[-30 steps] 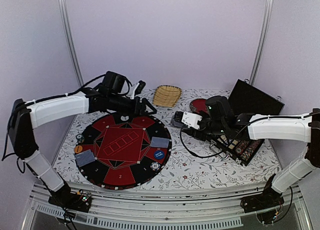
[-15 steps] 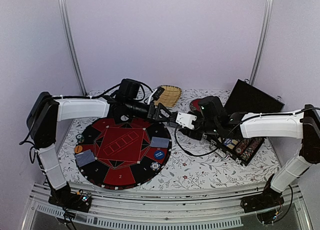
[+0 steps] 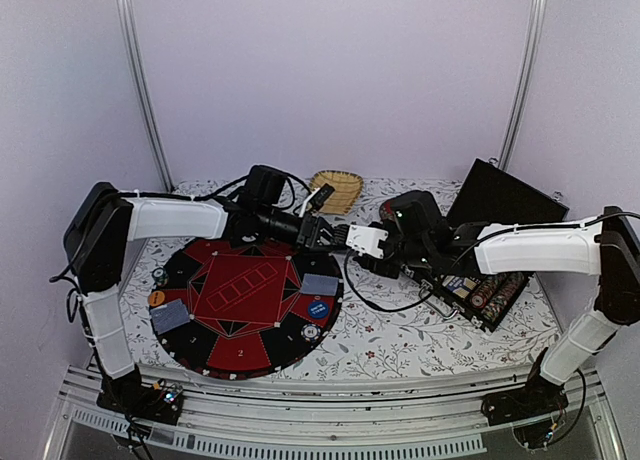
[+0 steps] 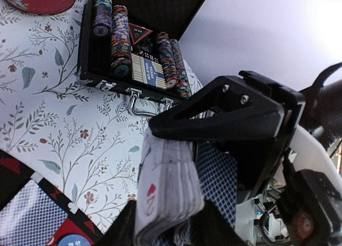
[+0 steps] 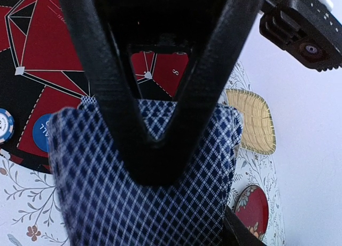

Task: Distribute texas hold em gaming equipment
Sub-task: Pass from the right arm to the left, then pass from the left arm to the right

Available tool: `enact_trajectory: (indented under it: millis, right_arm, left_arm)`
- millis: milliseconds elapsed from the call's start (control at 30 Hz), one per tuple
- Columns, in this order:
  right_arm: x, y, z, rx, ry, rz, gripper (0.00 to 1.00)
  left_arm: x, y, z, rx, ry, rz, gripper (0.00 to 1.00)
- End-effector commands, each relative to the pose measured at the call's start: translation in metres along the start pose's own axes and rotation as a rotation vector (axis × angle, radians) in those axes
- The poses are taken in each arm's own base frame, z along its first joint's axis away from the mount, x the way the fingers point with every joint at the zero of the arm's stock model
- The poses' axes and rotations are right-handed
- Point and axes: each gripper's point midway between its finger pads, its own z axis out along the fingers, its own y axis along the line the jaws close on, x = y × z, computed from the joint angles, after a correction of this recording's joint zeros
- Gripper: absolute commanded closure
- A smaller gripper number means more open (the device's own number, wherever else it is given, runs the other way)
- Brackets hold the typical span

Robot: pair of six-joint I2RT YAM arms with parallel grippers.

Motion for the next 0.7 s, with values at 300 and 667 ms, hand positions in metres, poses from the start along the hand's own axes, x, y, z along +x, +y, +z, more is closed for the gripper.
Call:
enact_trajectory:
  millis: [300,667]
  right_arm:
    - [-0.021,-0.016,-0.002,0.06,-0.049,-0.019,0.16]
    - [-0.007,-0.007,-0.002,-0.003,-0.011,-0.017,0.04]
  left_arm:
    - [0.001,-0.036,-0.004,0.102,-0.009,0.134,1.0]
    - [0.006,-0.033,-0.006,0.07,0.013,0.165,1.0]
